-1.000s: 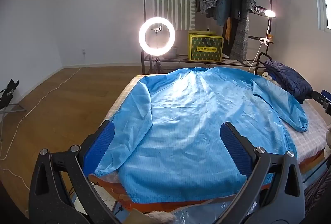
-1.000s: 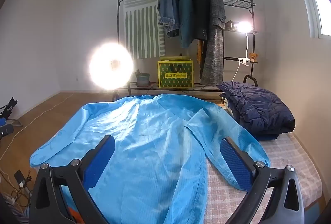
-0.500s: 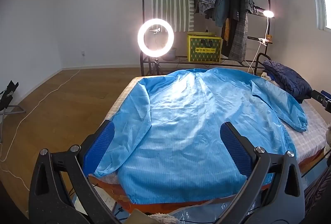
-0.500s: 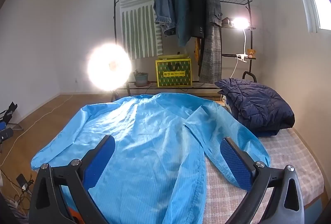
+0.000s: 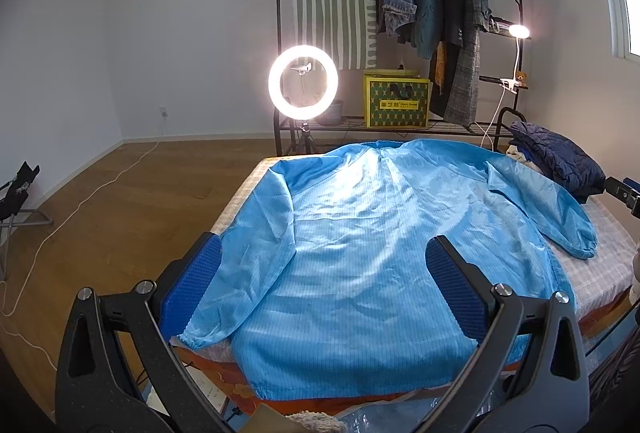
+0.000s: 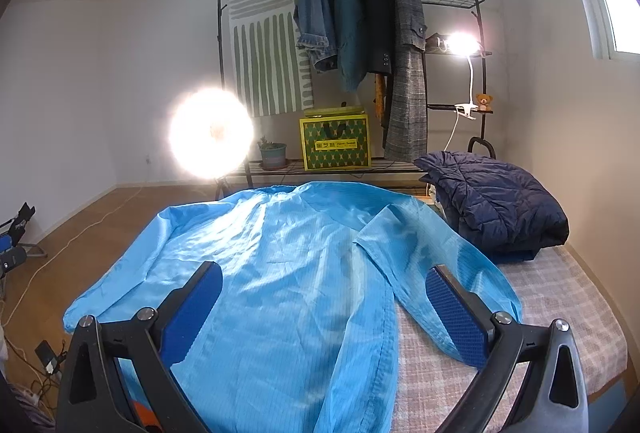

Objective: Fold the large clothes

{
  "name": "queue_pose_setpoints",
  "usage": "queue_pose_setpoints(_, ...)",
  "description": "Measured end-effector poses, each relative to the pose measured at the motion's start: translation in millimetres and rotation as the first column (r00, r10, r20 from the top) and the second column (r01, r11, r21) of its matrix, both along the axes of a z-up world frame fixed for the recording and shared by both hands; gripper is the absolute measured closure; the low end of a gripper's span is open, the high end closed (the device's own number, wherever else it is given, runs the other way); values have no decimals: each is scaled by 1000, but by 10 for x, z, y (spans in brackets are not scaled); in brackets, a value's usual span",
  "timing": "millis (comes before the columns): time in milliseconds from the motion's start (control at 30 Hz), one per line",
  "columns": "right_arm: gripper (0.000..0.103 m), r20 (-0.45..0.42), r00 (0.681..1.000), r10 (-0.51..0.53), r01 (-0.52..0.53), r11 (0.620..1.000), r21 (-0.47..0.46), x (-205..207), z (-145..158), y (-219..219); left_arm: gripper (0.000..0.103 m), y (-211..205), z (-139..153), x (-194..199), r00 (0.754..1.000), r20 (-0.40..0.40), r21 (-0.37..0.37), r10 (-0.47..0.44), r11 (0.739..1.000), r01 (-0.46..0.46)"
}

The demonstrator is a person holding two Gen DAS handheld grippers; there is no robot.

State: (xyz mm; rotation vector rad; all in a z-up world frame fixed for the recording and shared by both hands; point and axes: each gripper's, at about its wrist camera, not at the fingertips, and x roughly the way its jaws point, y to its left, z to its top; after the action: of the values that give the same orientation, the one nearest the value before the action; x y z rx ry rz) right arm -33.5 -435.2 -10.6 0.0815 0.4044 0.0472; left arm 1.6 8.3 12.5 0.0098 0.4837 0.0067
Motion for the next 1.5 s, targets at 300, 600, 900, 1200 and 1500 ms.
queue_pose_setpoints(300,0,2,1000,0,0,1000,0,-11,4,-31,0,-12,16,-9,1000,3,4,2,1000,-2)
queue_pose_setpoints(600,0,2,1000,1,-1,1000,-4,-15,-7,-34,0,12,44,17,1000,5,1,2,1000,-2)
queue_pose_setpoints(900,0,2,1000,2,-2,1000,-4,-15,-5,-36,0,27,53,20,1000,8,1,4,1000,-4)
queue_pose_setpoints(1200,0,-3,1000,5,-5,1000,-1,-14,-14,-37,0,19,42,12,1000,9,2,6,1000,-6)
queue_pose_setpoints(1500,0,-4,1000,6,-6,1000,1,-16,-19,-37,0,16,29,5,1000,10,2,6,1000,-6)
